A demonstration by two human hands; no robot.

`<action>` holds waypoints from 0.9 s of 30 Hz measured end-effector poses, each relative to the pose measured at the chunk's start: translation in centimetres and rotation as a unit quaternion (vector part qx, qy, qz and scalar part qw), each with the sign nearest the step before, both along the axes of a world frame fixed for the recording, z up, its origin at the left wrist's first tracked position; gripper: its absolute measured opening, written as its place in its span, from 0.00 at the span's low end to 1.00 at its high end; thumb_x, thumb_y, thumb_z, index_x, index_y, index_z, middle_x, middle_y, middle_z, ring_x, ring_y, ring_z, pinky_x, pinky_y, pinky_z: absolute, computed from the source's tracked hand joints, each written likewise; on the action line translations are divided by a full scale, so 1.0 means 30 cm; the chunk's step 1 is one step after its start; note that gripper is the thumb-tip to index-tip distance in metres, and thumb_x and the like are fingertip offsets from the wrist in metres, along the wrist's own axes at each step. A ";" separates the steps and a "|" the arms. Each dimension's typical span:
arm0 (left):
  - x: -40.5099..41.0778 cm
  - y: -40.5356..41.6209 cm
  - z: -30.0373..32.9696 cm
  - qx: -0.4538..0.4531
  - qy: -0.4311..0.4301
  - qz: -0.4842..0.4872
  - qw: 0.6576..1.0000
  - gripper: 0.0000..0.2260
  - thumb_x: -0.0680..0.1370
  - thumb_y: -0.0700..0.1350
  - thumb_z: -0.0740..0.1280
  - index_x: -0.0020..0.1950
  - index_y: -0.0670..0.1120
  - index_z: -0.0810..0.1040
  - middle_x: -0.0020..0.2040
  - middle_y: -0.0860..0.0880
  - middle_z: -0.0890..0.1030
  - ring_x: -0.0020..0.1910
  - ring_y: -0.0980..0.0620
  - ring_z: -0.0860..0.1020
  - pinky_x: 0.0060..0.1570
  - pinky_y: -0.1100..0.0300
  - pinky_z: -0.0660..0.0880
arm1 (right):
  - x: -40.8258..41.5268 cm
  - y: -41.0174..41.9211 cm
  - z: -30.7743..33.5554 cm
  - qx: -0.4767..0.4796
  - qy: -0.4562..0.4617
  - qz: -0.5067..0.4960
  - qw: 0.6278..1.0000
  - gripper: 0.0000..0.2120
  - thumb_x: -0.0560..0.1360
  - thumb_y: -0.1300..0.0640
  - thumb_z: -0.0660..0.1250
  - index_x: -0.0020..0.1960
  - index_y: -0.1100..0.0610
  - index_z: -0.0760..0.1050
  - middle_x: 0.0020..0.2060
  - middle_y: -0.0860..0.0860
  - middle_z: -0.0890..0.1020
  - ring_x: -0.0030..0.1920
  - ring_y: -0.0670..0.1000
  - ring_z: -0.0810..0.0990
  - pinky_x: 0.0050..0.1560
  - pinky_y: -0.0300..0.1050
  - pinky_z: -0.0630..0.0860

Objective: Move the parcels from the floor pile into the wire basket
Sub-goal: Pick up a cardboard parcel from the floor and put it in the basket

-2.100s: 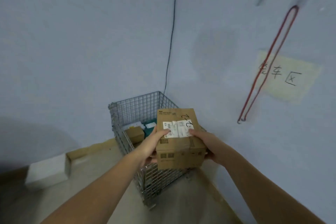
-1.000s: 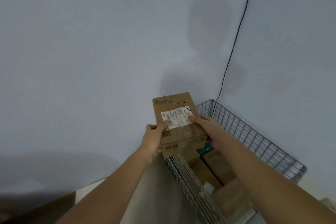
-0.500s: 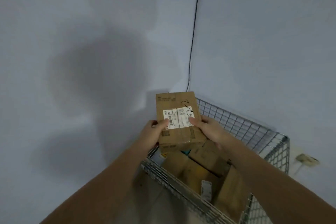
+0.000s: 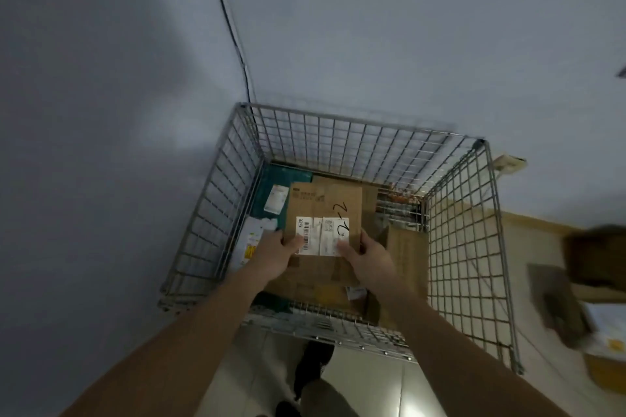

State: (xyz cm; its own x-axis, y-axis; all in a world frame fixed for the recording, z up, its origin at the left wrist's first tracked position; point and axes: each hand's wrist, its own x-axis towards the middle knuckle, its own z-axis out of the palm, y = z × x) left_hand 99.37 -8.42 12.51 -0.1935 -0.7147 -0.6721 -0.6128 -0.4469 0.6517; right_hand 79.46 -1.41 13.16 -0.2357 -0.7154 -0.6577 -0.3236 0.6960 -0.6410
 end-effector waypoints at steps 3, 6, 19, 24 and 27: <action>-0.027 -0.046 -0.276 0.030 -0.033 -0.007 0.999 0.15 0.86 0.49 0.64 0.70 0.45 0.77 0.67 0.45 0.81 0.59 0.48 0.78 0.59 0.53 0.75 | 0.018 -0.035 -0.271 0.062 0.017 -0.006 0.998 0.30 0.81 0.38 0.64 0.80 0.43 0.61 0.62 0.50 0.81 0.56 0.54 0.82 0.57 0.56 0.83; -0.068 -0.075 -0.533 0.072 -0.062 -0.012 0.995 0.14 0.84 0.48 0.67 0.67 0.44 0.76 0.61 0.47 0.82 0.52 0.51 0.79 0.51 0.58 0.78 | 0.032 -0.041 -0.511 0.110 0.037 -0.050 0.992 0.30 0.82 0.43 0.66 0.81 0.44 0.61 0.64 0.51 0.81 0.59 0.55 0.82 0.57 0.51 0.80; -0.044 -0.165 -1.259 -0.013 -0.205 -0.311 0.928 0.10 0.82 0.52 0.69 0.53 0.45 0.79 0.47 0.49 0.83 0.43 0.48 0.82 0.43 0.48 0.81 | 0.069 -0.035 -1.344 0.277 0.016 -0.141 0.950 0.28 0.83 0.53 0.66 0.80 0.53 0.61 0.65 0.59 0.78 0.60 0.61 0.79 0.55 0.52 0.78; 0.014 -0.214 -1.357 -0.039 -0.219 -0.409 0.885 0.14 0.81 0.55 0.68 0.42 0.48 0.80 0.39 0.50 0.83 0.36 0.50 0.81 0.37 0.50 0.81 | 0.140 -0.028 -1.476 0.303 0.024 -0.126 0.944 0.29 0.82 0.56 0.68 0.78 0.60 0.63 0.71 0.59 0.75 0.70 0.62 0.74 0.68 0.53 0.72; 0.019 -0.217 -1.336 -0.069 -0.227 -0.430 0.871 0.14 0.83 0.57 0.65 0.43 0.50 0.80 0.39 0.51 0.82 0.35 0.50 0.80 0.35 0.52 0.80 | 0.139 -0.035 -1.459 0.308 0.025 -0.095 0.946 0.29 0.81 0.53 0.69 0.77 0.59 0.62 0.69 0.60 0.76 0.68 0.63 0.76 0.67 0.55 0.73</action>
